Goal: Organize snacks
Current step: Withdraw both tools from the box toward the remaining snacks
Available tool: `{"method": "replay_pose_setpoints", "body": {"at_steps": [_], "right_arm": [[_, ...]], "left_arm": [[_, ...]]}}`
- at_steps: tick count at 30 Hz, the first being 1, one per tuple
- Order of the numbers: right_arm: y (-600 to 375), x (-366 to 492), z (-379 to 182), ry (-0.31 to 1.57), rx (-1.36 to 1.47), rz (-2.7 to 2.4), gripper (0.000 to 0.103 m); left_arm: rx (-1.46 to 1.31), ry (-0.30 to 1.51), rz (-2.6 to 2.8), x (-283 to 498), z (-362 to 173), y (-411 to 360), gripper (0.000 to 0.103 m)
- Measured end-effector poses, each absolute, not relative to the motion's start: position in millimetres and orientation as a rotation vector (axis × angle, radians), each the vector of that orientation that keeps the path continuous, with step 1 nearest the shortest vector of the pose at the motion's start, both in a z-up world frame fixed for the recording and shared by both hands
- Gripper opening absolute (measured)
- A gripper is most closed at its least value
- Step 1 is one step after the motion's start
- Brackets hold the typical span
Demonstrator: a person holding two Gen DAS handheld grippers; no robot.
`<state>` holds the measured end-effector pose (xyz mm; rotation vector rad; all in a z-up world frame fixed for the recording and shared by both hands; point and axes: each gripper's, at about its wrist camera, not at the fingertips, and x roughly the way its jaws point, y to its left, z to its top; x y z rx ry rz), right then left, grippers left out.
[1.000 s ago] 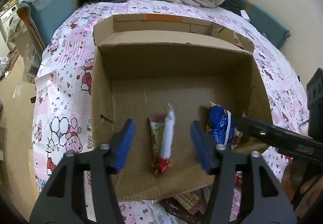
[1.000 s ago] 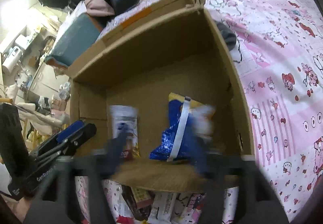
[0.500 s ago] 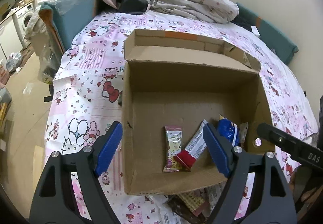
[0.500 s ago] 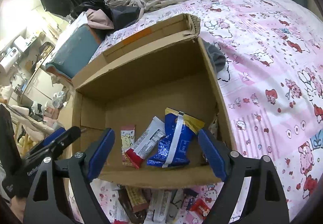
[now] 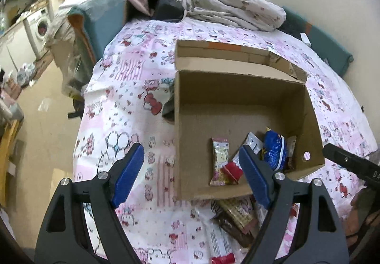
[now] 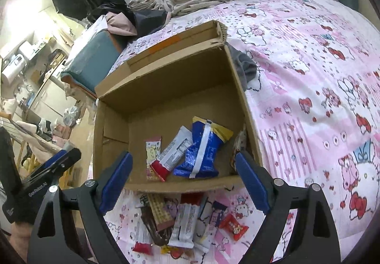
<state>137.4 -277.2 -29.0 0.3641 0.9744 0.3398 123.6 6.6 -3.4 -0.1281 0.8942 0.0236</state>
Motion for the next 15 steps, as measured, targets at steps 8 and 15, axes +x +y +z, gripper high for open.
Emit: {"method": "replay_pose_setpoints", "body": {"at_steps": [8, 15], "right_arm": [[-278, 115, -35, 1.012, 0.387, 0.343, 0.091], [-281, 100, -44, 1.059, 0.418, 0.333, 0.091]], "left_arm": [[-0.208, 0.951, 0.033, 99, -9, 21, 0.079], [-0.226, 1.007, 0.032, 87, -19, 18, 0.079]]}}
